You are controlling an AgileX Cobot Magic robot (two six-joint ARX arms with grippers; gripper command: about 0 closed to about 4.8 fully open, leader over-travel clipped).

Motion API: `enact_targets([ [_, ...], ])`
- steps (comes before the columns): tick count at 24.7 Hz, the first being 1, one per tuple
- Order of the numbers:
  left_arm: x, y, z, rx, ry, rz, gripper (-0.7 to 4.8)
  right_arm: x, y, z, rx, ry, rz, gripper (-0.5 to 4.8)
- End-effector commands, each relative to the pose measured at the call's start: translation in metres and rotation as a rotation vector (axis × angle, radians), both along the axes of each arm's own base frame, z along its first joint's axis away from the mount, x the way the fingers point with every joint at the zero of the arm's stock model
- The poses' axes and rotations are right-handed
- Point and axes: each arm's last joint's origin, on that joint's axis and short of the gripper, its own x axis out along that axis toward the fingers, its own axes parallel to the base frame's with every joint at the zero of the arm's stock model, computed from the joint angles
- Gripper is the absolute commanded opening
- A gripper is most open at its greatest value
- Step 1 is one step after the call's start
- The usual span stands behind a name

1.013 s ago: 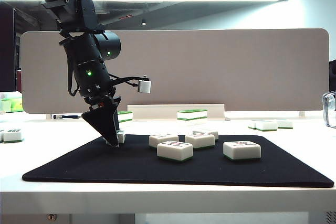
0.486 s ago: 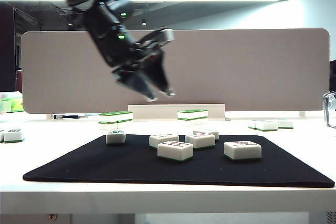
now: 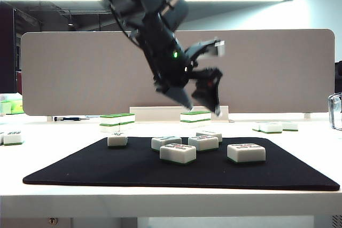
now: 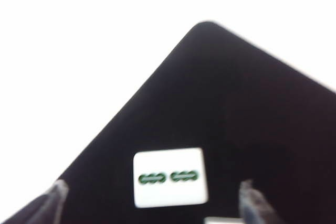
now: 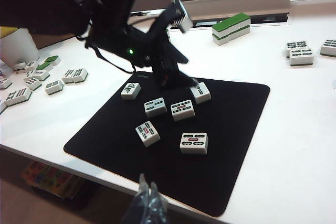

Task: Align six mahjong tiles in a row on the table.

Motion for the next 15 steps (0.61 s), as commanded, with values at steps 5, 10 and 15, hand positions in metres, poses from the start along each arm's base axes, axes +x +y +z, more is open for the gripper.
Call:
enact_targets([
  [5, 0.006, -0.007, -0.024, -0.023, 0.047, 0.044, 4.79, -0.003, 0.0, 0.001, -0.001, -0.029, 0.001, -0.01],
  [10, 0.008, -0.009, -0.034, -0.011, 0.054, 0.05, 4.79, -0.003, 0.0, 0.001, -0.001, -0.029, 0.001, -0.01],
  [15, 0.011, -0.01, -0.039, -0.029, 0.067, 0.099, 4.79, -0.003, 0.0, 0.001, -0.001, -0.029, 0.001, -0.01],
])
